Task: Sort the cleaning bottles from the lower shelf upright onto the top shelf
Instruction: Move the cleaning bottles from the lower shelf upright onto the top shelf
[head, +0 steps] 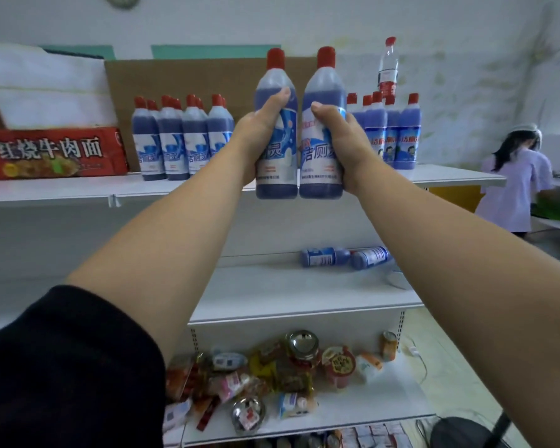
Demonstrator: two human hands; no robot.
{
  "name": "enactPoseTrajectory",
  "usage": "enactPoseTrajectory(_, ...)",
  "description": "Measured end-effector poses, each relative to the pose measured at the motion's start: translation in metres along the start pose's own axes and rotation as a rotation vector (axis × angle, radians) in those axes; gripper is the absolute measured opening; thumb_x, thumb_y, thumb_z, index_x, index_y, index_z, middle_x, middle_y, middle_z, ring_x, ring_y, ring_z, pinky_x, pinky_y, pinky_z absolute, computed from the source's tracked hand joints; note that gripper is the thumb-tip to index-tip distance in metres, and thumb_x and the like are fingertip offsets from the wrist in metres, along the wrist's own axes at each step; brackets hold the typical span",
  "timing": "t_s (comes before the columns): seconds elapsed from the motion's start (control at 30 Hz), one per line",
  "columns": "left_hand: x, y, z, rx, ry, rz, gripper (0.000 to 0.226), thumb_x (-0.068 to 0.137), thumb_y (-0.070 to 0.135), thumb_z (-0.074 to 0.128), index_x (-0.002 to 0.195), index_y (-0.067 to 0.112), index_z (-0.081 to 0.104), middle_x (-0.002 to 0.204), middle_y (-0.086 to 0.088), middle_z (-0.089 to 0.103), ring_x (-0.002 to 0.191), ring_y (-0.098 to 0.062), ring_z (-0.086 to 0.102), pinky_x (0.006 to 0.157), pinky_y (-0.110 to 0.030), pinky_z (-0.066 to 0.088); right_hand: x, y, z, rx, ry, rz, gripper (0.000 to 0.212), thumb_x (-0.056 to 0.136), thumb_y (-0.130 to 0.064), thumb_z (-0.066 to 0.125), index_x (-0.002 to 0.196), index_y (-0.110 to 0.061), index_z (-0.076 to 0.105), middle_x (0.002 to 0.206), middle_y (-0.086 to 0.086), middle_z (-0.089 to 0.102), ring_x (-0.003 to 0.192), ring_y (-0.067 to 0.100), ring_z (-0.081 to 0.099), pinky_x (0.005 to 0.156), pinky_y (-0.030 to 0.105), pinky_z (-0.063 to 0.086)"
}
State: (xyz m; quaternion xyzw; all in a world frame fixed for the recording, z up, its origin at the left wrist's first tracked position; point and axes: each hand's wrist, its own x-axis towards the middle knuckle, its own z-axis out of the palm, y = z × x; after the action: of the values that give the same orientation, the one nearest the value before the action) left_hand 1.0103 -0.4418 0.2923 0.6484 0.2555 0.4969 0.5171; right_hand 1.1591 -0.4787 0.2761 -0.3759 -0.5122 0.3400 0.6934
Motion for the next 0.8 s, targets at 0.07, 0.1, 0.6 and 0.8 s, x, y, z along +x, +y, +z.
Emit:
enactPoseTrajectory(0.07, 0.003, 0.001, -0.014, 0.016, 0.016, 0.006, 0.057, 0.089, 0.058, 0.063, 0.123, 0.012, 0.064, 0.109, -0.011, 0.076, 0.099, -0.03, 0.074, 0.092, -0.049, 0.058, 0.007, 0.005, 0.012, 0.005, -0.011, 0.001, 0.088, 0.064, -0.047, 0.082, 0.136, -0.011, 0.047, 0.118, 0.022, 0.069, 0.098, 0.037, 0.073, 0.085, 0.055, 0.059)
enactPoseTrajectory(0.1, 0.005, 0.001, -0.021, 0.019, 0.027, 0.017, 0.054, 0.092, 0.056, 0.061, 0.122, 0.012, 0.063, 0.108, -0.012, 0.076, 0.098, -0.03, 0.075, 0.09, -0.048, 0.059, 0.011, 0.008, 0.019, 0.004, -0.018, -0.001, 0.085, 0.066, -0.046, 0.081, 0.136, -0.011, 0.046, 0.119, 0.022, 0.069, 0.098, 0.037, 0.073, 0.085, 0.055, 0.059)
enactPoseTrajectory(0.6, 0.014, -0.017, -0.162, 0.099, 0.251, -0.002, 0.061, 0.076, 0.06, 0.069, 0.114, 0.012, 0.07, 0.103, -0.011, 0.078, 0.096, -0.03, 0.075, 0.095, -0.052, 0.056, 0.056, 0.07, 0.142, 0.119, -0.163, 0.043, 0.073, 0.075, -0.037, 0.079, 0.132, -0.004, 0.048, 0.116, 0.023, 0.068, 0.092, 0.035, 0.074, 0.079, 0.049, 0.061)
enactPoseTrajectory(0.8, 0.038, -0.027, -0.201, 0.176, 0.38, 0.031, 0.06, 0.073, 0.063, 0.072, 0.108, 0.014, 0.07, 0.098, -0.008, 0.078, 0.092, -0.026, 0.076, 0.094, -0.05, 0.057, 0.093, 0.095, 0.162, 0.114, -0.201, 0.044, 0.057, 0.086, -0.029, 0.073, 0.131, -0.007, 0.046, 0.114, 0.021, 0.068, 0.09, 0.03, 0.073, 0.073, 0.043, 0.062)
